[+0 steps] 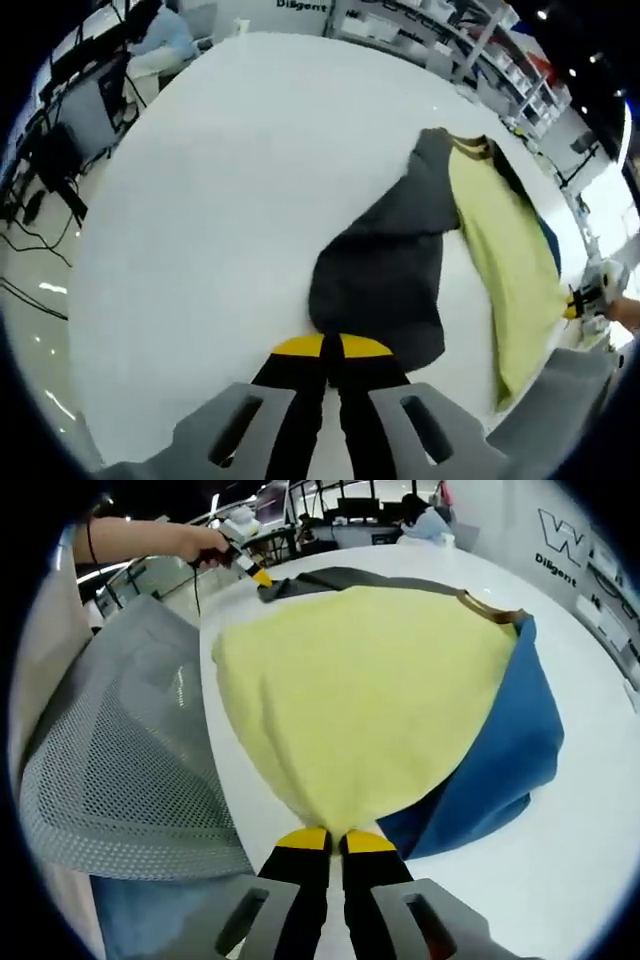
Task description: Fold the garment on the visible template until the final outline fits inside the template.
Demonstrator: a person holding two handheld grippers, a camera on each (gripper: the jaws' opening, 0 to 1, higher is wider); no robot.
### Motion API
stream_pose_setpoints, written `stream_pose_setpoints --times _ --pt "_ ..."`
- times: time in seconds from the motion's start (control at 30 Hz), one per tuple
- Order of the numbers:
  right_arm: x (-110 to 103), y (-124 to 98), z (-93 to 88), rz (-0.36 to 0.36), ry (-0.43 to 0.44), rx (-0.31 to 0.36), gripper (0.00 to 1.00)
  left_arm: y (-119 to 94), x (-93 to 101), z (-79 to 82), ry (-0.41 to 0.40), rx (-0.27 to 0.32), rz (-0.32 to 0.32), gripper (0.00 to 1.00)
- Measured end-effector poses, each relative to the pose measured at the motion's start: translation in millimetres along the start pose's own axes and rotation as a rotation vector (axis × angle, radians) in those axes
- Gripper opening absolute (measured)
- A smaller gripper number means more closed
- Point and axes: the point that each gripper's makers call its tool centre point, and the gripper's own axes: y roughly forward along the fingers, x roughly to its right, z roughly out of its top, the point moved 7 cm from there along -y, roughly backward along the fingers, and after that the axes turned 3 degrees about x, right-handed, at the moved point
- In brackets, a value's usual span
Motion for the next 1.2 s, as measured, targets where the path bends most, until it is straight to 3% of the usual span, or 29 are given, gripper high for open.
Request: stream_pose_setpoints --times 0.23,0.27,0.33,0.37,0.47,0.57,0.67,0.73,0.83,0.9,1.03,1.17,1.2 --pt "0 0 0.5 0.003 -0.004 -0.002 0.0 -27 -13.7 64.7 0.46 0.159 0.121 0.09" --pt "0 0 0.7 0.004 -0.006 -0.002 0.0 -32 -11.5 70.0 0.498 0.168 0.135 0.09" --pt "0 1 0.9 0.005 -0.005 -0.002 0.0 -43 -6.6 87.6 0.666 0.226 0.165 0.09" --pt "0 0 1.1 0.005 -0.005 -0.002 0.0 -46 -5.6 91.8 0.724 0.227 0.182 0.09" --pt "0 0 1.2 0.005 -0.004 -0.001 0.0 -61 7.4 105.9 0.963 0.326 0.202 0.09" --pt "0 0 0.9 0.005 -0.002 0.0 0.0 -69 22.4 100.1 1.126 0.364 0.175 0.09" --pt "0 0 1.0 0.005 -0.002 -0.001 0.0 -64 32.6 70.6 1.24 0.304 0.072 0.09" --pt "0 0 1.2 0.005 0.0 -0.002 0.0 -53 29.7 51.0 1.237 0.281 -0.016 0.09" --pt "0 1 1.2 0.005 -0.001 -0.005 0.0 -45 41.7 18.4 1.313 0.21 -0.116 0.09" --pt "0 1 1.1 0.006 -0.003 -0.008 0.0 -40 49.4 3.8 1.267 0.206 -0.161 0.09" --pt "0 1 1.9 0.008 -0.003 -0.012 0.0 -31 72.4 -7.7 1.202 0.237 -0.183 0.09" --pt "0 1 1.2 0.008 -0.001 -0.014 0.0 -14 91.6 -23.2 1.154 0.21 -0.218 0.09" --pt "0 1 1.3 0.008 -0.001 -0.014 0.0 -10 97.9 -30.0 1.101 0.204 -0.246 0.09"
